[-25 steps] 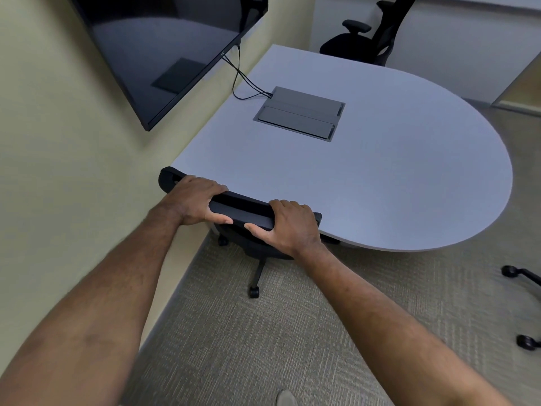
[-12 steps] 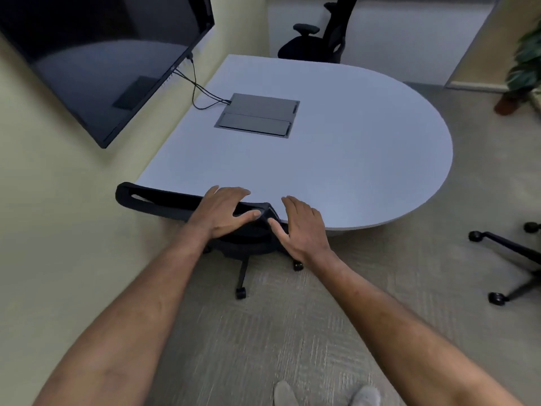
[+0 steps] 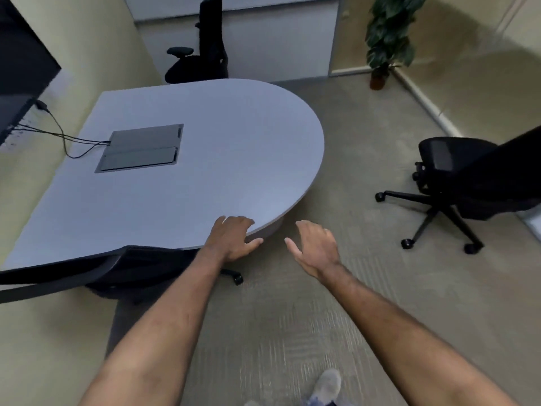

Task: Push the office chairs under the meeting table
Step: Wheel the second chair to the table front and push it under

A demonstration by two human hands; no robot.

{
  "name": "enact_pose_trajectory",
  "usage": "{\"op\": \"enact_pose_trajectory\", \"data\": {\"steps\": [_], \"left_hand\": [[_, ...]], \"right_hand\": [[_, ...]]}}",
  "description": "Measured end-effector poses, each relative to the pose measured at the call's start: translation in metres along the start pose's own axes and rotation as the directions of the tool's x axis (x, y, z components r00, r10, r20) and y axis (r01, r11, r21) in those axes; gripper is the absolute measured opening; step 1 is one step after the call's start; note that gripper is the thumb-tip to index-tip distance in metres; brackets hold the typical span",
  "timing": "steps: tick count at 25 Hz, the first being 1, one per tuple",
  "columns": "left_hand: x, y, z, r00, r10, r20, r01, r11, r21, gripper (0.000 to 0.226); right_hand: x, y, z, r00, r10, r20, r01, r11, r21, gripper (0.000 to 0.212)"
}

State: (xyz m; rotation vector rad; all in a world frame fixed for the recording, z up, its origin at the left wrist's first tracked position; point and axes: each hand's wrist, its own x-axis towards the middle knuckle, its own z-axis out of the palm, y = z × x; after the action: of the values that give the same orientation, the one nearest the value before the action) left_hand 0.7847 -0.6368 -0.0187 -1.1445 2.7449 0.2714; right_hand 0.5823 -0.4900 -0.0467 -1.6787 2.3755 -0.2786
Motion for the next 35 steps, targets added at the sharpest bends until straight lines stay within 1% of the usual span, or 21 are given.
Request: {"op": "enact_pose_trajectory", "data": {"steps": [3, 9, 13, 18, 24, 27, 30, 33, 35], "left_hand": [[0.052, 0.083, 0.007, 0.993, 0.112, 0.028, -0.113, 0.993, 0.029, 0.055], [0.141, 0.233, 0.015, 0.944, 0.328, 0.048, -0.331, 0.938, 0.105, 0.067], [0.197, 0.319, 0.014, 0.901, 0.430, 0.062, -0.435, 0.893, 0.115, 0.069], [0.272, 0.417, 0.009, 0.845, 0.534, 0.041, -0.535, 0.842, 0.069, 0.071], [0.392, 0.533, -0.017, 0.787, 0.615, 0.039, -0.617, 0.787, 0.032, 0.074], [0.447, 0.590, -0.037, 0.750, 0.661, -0.025, -0.661, 0.750, 0.009, 0.073], [0.491, 0.645, -0.059, 0.743, 0.667, -0.052, -0.669, 0.741, -0.061, 0.075], [0.521, 0.694, -0.075, 0.730, 0.682, -0.047, -0.683, 0.724, -0.099, 0.071], [0.539, 0.729, -0.082, 0.702, 0.706, -0.091, -0.712, 0.693, -0.114, 0.065]], "right_hand": [[-0.011, 0.081, -0.019, 0.994, 0.103, -0.026, -0.103, 0.995, -0.006, 0.063], [-0.035, 0.214, -0.050, 0.945, 0.318, -0.073, -0.320, 0.947, -0.010, 0.061], [-0.045, 0.292, -0.068, 0.874, 0.475, -0.099, -0.472, 0.880, 0.057, 0.064], [-0.042, 0.387, -0.092, 0.778, 0.608, -0.160, -0.603, 0.793, 0.085, 0.061], [-0.010, 0.508, -0.146, 0.658, 0.724, -0.209, -0.726, 0.683, 0.082, 0.061], [0.008, 0.570, -0.180, 0.594, 0.763, -0.255, -0.769, 0.632, 0.098, 0.058], [0.023, 0.629, -0.212, 0.523, 0.804, -0.284, -0.807, 0.574, 0.139, 0.059], [0.034, 0.677, -0.242, 0.486, 0.812, -0.325, -0.818, 0.553, 0.158, 0.059], [0.041, 0.712, -0.261, 0.476, 0.804, -0.355, -0.811, 0.557, 0.175, 0.058]]}}
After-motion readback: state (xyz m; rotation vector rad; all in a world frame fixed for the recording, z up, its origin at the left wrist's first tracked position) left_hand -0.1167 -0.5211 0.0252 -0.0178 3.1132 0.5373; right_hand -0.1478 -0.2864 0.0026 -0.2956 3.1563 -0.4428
